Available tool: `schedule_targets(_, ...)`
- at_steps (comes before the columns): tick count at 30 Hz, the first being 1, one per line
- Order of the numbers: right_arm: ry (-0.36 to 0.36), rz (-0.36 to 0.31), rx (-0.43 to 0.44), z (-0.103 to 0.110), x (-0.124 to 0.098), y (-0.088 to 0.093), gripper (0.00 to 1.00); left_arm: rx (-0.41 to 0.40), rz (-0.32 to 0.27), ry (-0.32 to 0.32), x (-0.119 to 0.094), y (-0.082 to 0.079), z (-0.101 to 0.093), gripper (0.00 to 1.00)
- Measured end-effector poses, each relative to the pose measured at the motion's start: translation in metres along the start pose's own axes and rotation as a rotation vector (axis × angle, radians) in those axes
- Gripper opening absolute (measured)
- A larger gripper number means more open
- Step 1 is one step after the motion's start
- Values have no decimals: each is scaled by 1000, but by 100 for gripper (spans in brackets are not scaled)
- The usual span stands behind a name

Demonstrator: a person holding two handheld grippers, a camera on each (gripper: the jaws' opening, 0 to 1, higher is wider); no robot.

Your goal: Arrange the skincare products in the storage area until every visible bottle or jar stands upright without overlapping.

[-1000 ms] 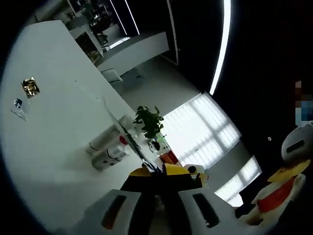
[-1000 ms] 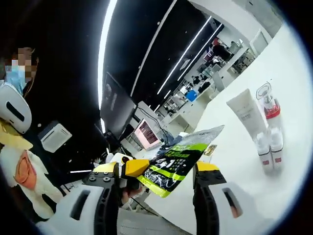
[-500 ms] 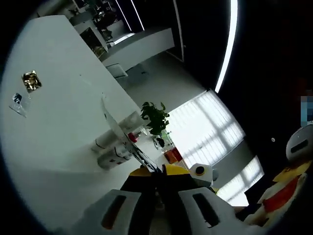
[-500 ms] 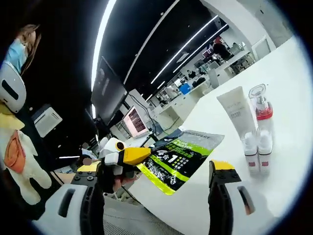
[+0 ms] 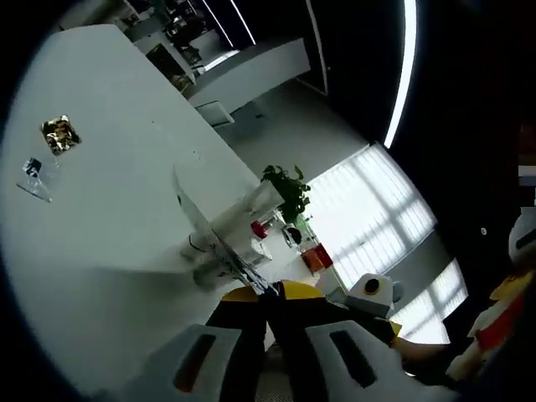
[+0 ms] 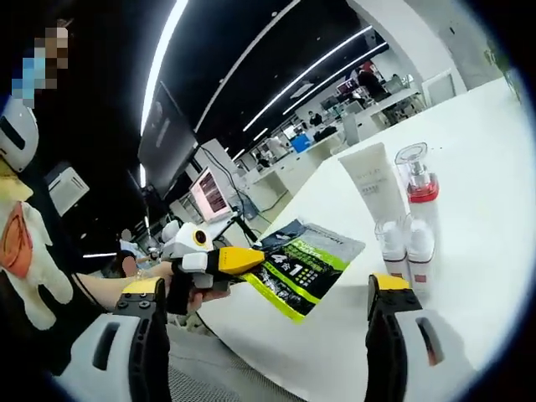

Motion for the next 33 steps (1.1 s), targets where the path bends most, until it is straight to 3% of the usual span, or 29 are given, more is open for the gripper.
schedule_targets(18,127,44,-70,-30,-17,0,100,18,80,-90,15,12,41,0)
schedule_targets(26,165,58,-78,-36,-26,3,100,62,181,-204,14,21,64,0)
schedule_targets(30,177,47,-78,-37,-28,1,100,133,241,-259,15,26,65,0)
schedule_targets(33,173,45,-75,-37,-29,2,100,236,307,-311,15,28,69,0)
Point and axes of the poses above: the point that each gripper's makers call its tool centre point, and the gripper's own axes: x roughly forward along the fingers, z roughly to its left, y roughly out of its underside, the point moved 10 cm from there along -x, roughly backward along the fingers, and after that the axes turned 11 degrees about y, right-handed, at the moved point
